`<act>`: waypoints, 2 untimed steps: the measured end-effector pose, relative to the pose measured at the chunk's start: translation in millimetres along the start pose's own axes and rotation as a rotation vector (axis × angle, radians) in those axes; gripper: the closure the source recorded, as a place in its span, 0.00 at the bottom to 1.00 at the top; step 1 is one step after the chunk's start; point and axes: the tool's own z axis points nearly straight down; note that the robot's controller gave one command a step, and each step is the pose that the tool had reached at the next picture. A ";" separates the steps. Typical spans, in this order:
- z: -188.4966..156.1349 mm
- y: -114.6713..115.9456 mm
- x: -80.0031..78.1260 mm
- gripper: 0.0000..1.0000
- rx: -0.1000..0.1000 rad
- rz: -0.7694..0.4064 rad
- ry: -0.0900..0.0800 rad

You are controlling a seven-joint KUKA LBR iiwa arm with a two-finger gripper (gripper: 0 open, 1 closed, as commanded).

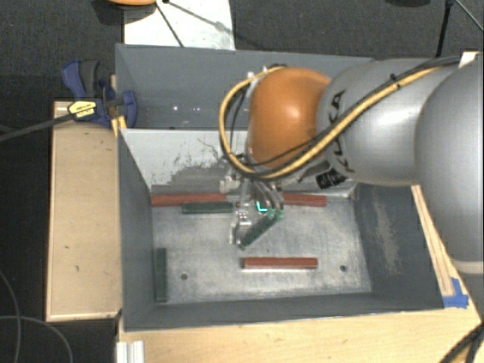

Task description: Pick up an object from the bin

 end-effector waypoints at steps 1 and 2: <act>-3.9 -0.6 -2.1 0.00 -0.001 0.003 -0.008; 21.8 -18.6 10.9 0.00 -0.003 -0.089 -0.016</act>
Offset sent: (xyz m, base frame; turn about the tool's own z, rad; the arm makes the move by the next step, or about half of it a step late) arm -0.0401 -0.0623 -0.0795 -0.2393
